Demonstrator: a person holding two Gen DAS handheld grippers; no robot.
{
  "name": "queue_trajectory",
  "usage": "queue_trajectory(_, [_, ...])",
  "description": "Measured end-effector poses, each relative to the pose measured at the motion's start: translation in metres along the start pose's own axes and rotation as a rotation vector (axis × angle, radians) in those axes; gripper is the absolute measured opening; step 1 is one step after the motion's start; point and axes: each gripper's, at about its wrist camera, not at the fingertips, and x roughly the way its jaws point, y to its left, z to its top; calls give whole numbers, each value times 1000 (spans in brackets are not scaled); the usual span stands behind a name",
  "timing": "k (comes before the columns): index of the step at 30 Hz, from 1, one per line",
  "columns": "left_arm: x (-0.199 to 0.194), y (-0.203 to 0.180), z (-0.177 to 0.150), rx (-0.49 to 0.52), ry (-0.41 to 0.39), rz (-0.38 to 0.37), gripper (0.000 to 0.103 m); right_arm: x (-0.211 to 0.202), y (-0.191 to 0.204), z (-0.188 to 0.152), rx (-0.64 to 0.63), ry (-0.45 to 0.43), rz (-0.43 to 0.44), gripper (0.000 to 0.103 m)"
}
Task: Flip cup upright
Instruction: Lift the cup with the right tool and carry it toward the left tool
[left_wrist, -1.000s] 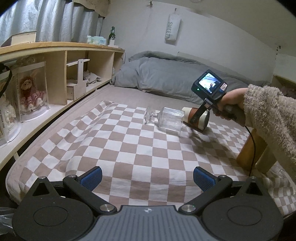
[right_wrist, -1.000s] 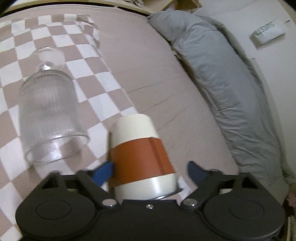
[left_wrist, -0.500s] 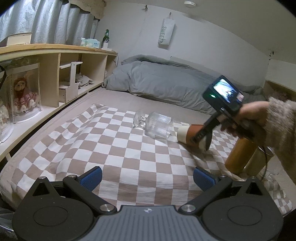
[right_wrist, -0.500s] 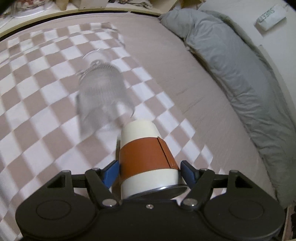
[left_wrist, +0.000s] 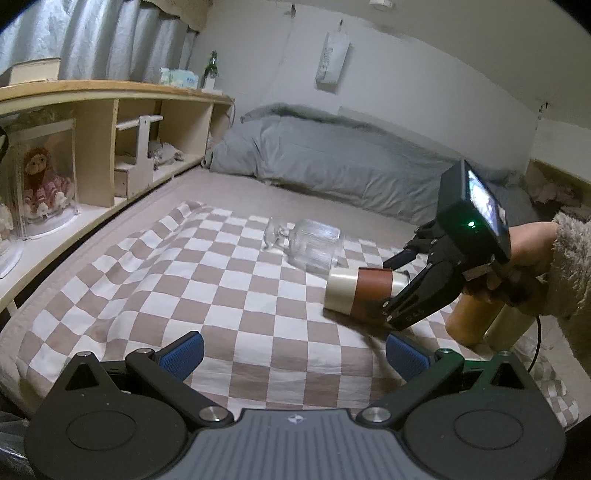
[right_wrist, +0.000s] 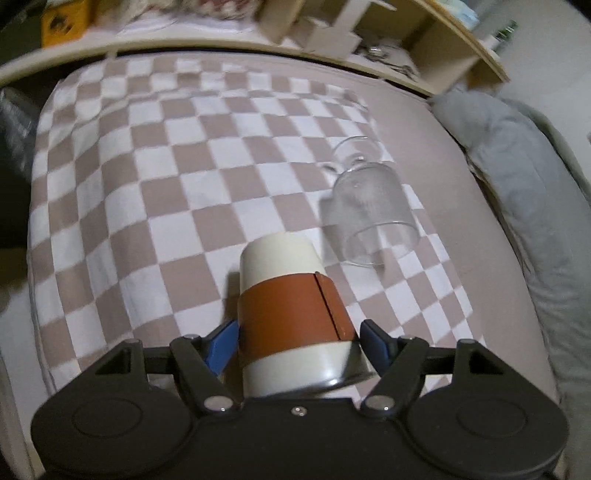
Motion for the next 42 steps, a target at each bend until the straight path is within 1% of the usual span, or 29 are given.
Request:
queue_trajectory(2, [7,-1,6,35,51,-4,103,-1,-3,-3,8,-12,9,74])
queue_trajectory(4, [14,-2,14,69,97,-52,103,-2,-4,-6,26,-30,6,74])
queue_trajectory(6, [25,-2,25,116,119,-97,103,-2,0,-10,33,-52,-10,74])
queue_trajectory(7, [33,-3,31,142,123,-102,103,-3,1,-12,40,-66,-19,74])
queue_trajectory(10, [60,0,51,172,103,-122,102,-4,3,-20,68,-103,-35,75])
queue_trajectory(13, [93,3,72,142,65,-131,97,-5,2,-25,94,-129,-40,79])
queue_trajectory(14, [111,3,80,130,58,-135,97,-5,2,-27,102,-135,-38,79])
queue_trajectory(17, [155,-2,96,116,48,-125,97,-6,3,-31,110,-151,-46,81])
queue_trajectory(19, [180,-6,100,124,49,-88,97,-9,4,-31,118,-160,-62,82])
queue_trajectory(21, [203,-8,100,137,66,-56,97,-15,3,-34,130,-180,-80,83])
queue_trajectory(24, [223,-9,95,160,110,-20,97,-27,3,-40,160,-216,-124,91])
queue_trajectory(25, [227,-8,95,164,120,-13,97,-32,4,-43,171,-231,-145,93])
queue_trajectory(27, [235,-9,93,164,145,-4,97,-40,8,-50,179,-255,-157,95])
queue_trajectory(30, [238,-12,89,174,155,-2,97,-41,16,-60,187,-264,-177,96])
queue_trajectory(33, [235,-14,88,192,164,-17,97,-30,21,-63,164,-224,-182,95])
queue_trajectory(36, [228,-14,85,213,181,-20,97,-21,22,-67,128,-173,-243,95])
queue_trajectory(39, [220,-13,80,243,209,-31,97,-18,12,-70,152,-153,-320,93])
queue_trajectory(42, [217,-11,75,250,245,-63,97,-17,-2,-71,221,-143,-375,92])
